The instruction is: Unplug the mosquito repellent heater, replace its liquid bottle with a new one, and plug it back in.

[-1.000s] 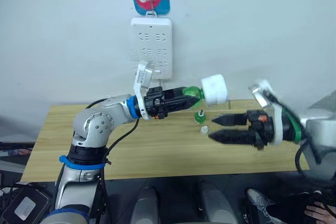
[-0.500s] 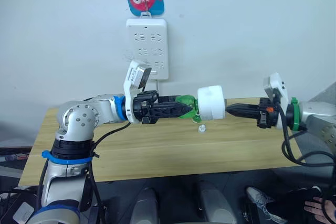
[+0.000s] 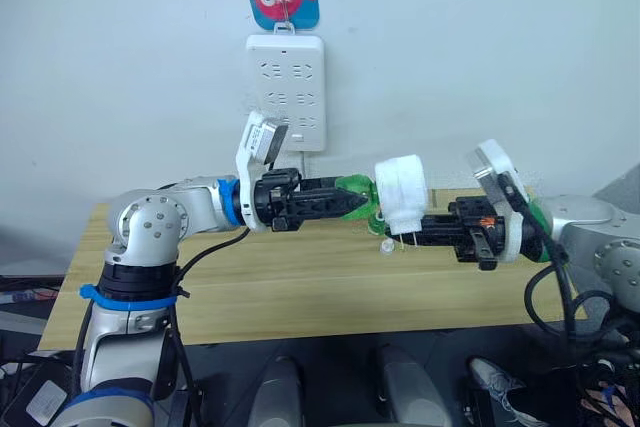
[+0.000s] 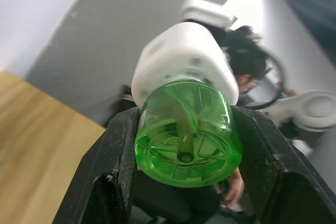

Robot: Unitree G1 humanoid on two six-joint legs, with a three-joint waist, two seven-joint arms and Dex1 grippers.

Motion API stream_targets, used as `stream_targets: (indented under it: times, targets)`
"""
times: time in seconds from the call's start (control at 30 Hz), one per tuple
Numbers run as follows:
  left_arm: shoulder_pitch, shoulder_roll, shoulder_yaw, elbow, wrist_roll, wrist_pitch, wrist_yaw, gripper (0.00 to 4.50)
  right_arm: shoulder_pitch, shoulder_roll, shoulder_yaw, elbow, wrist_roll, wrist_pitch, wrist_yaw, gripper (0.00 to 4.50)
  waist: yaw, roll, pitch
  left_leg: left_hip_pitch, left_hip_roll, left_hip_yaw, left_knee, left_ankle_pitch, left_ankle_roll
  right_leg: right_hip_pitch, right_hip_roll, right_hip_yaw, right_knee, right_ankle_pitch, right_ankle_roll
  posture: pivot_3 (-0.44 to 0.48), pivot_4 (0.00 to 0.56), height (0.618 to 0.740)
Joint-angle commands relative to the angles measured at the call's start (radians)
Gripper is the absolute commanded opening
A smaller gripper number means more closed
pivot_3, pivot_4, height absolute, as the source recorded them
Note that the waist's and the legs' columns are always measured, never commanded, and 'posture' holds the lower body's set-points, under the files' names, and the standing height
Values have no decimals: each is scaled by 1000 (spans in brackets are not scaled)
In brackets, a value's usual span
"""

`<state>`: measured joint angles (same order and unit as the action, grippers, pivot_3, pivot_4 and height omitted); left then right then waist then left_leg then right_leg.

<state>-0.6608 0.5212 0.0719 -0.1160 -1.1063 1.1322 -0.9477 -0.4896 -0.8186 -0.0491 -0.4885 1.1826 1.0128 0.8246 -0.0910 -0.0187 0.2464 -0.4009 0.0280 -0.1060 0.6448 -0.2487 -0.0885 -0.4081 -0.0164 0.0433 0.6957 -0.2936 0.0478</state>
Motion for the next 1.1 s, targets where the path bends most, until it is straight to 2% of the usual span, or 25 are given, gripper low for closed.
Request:
stream_targets:
  times: [0.03,0.2,0.33,0.53,0.93,1.1]
  targets:
    - [-2,2,-31,-18,82,-88,-20,2304,-47,5,-50,-21,117,37,-52,0,-1,0,0,0,0,0,0,0,0,0,0,0,0,0,0,-176,203,725]
    - [17,38,-102,-41,187,-174,-101,2304,-123,46,-65,42,197,52,-174,0,-3,0,0,0,0,0,0,0,0,0,0,0,0,0,0,-173,202,725]
    - [42,83,-156,-95,224,-209,-193,2304,-169,93,-50,97,165,48,-261,0,-6,0,0,0,0,0,-1,0,0,0,0,0,0,0,0,-171,203,725]
    - [43,89,-133,-117,165,-157,-221,2304,-170,89,-4,125,-16,5,-234,0,-7,0,0,-1,0,0,-1,0,0,-1,0,0,0,0,0,-167,202,725]
    - [3,40,-33,-77,-16,-18,-141,2304,-112,56,-2,82,-54,34,-114,0,-9,0,0,-1,0,0,-1,0,0,-1,0,0,0,0,0,-171,203,725]
    - [-6,25,-8,-60,-44,6,-101,2304,-95,50,-7,65,-33,51,-95,0,-9,0,0,0,0,0,-1,0,0,-1,0,0,1,0,0,-170,203,725]
